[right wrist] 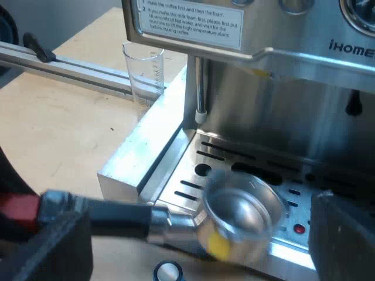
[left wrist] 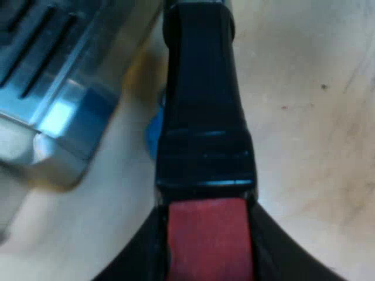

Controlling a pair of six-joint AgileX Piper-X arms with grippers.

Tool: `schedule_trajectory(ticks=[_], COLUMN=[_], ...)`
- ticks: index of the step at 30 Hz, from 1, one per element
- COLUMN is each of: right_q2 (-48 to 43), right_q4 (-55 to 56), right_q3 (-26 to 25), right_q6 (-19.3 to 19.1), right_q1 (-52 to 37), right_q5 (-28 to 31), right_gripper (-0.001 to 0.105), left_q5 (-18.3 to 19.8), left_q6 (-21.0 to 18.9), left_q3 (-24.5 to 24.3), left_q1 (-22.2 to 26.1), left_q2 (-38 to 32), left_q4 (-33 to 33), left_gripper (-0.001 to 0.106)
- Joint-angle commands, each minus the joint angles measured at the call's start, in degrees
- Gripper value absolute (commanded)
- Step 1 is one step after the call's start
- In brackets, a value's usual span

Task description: Put the handle in the coffee machine

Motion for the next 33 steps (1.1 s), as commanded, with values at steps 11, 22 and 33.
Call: schedule_trajectory(ticks=[11,22,33], right_q2=[3.0,10.55,14.7], right_q4=[-5.91,-18.79,-26.16], right_q3=[-0.13,-0.13,-0.13], right_q6=[-1.1,-8.61,-10.05], right_q1=[-0.02,-0.02,-0.53], right_q5=[0.47,2.15,6.59], right_gripper=[0.077,0.077,0.077], left_q5=[3.04,9.1,11.68], left_q6=[7.74,10.95,14.98], left_q3=[-1.8,-7.58,-8.65], left_q1=[10.69,11.29,11.29], left_q2=[4.3,10.93,15.23], left_q4=[-2.44,2.46,3.26], left_gripper=[0.0,0.0,0.0])
